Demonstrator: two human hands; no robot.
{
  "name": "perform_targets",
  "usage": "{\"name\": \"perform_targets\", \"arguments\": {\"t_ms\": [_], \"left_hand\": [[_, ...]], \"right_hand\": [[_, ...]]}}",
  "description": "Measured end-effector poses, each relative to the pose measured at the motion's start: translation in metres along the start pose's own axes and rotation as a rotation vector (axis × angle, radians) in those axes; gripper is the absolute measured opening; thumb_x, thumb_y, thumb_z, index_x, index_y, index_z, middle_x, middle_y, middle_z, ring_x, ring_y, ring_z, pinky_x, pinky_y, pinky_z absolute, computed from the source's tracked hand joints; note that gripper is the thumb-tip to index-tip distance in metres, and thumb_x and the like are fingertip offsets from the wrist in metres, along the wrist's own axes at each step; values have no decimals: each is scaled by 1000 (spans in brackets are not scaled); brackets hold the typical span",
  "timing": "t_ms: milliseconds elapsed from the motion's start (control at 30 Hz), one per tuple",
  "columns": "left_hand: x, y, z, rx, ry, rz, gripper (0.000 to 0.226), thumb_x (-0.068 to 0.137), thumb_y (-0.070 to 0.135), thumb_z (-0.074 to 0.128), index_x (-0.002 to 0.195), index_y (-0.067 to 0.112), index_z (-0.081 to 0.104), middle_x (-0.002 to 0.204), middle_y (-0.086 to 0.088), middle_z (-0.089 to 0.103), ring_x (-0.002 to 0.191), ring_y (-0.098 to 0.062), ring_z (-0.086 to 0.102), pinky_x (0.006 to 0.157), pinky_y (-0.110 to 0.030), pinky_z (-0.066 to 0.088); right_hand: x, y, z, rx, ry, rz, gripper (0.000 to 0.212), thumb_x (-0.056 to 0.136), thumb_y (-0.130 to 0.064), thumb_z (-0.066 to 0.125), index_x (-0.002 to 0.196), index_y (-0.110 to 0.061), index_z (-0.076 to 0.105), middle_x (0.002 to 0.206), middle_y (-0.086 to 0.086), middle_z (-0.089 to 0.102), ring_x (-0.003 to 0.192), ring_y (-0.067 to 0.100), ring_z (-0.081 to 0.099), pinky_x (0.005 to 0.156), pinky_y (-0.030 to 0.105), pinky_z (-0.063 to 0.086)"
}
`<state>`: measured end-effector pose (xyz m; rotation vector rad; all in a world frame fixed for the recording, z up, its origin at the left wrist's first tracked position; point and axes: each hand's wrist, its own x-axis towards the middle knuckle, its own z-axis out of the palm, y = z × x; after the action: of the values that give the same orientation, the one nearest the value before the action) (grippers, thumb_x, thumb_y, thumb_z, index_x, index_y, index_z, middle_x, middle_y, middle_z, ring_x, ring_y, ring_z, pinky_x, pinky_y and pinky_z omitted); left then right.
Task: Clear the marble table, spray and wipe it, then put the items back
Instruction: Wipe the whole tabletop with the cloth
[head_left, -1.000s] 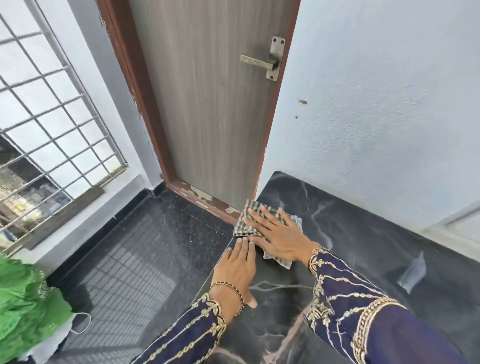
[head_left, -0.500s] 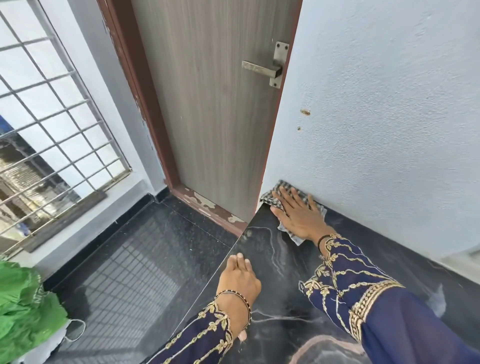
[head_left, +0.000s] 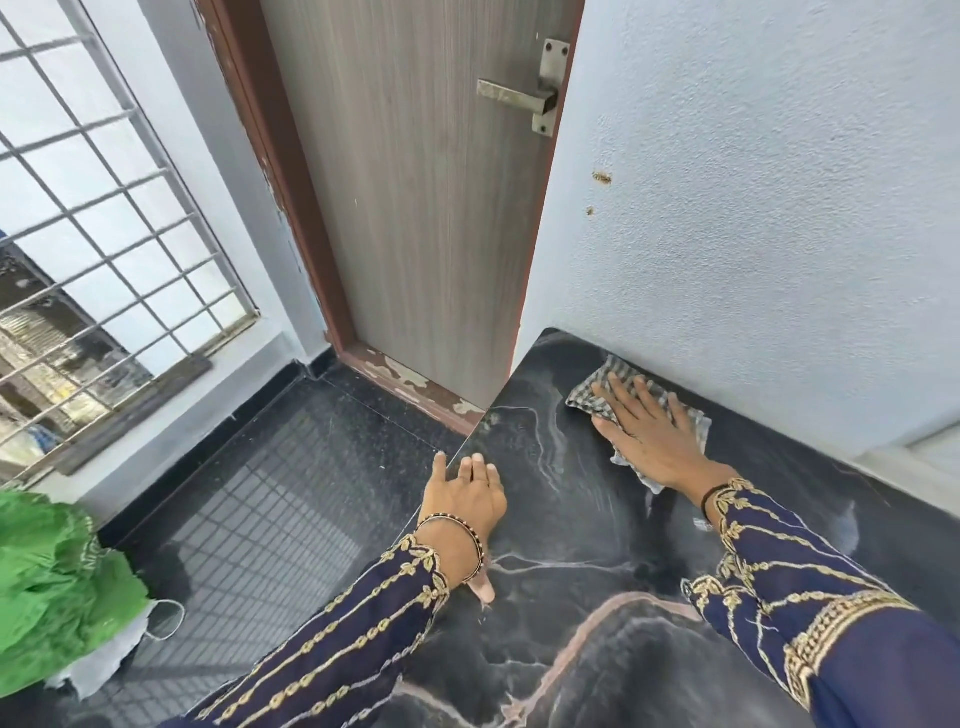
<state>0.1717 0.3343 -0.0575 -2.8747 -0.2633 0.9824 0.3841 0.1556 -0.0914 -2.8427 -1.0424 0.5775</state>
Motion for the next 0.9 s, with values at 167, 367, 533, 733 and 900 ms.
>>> {"name": "perform_targets", "arguments": {"t_ms": [167,367,533,733,900], "left_hand": [[-19,-1,5,-38,136,-23,145,51,62,85,154,6,-1,163,-9,5,152,-22,7,120,-58,4],[-78,8,38,-255,300,-53,85,83,48,67,149,16,26,159,-1,26,148,-15,23,122,-50,6],[-143,21,83,-347,338,4,62,92,19,52,148,16,26,159,-2,25,149,-16,19,122,-46,10],[-196,35,110,-217,259,98,57,94,16,46,148,13,30,161,-4,22,150,-18,15,121,-43,16],[-209,42,109,-184,263,158,54,93,13,40,146,13,35,157,-4,31,149,-18,21,120,-42,22]], "right_hand": [[-65,-37,38,-109,65,-104,61,95,-69,0,154,-54,-9,161,-29,-18,152,5,-20,120,41,-20],[-160,-102,90,-151,122,-223,59,101,-67,10,157,-50,3,166,-22,-5,155,13,-12,118,39,-26],[-238,-162,126,-86,92,-284,61,101,-70,9,157,-46,15,165,-20,2,155,16,-7,120,47,-18],[-325,-202,164,-135,59,-359,56,105,-60,16,150,-38,43,163,-12,26,154,22,20,118,55,12],[-380,-183,177,-155,71,-318,54,107,-57,16,159,-45,12,169,-14,6,157,19,3,123,54,0]]}}
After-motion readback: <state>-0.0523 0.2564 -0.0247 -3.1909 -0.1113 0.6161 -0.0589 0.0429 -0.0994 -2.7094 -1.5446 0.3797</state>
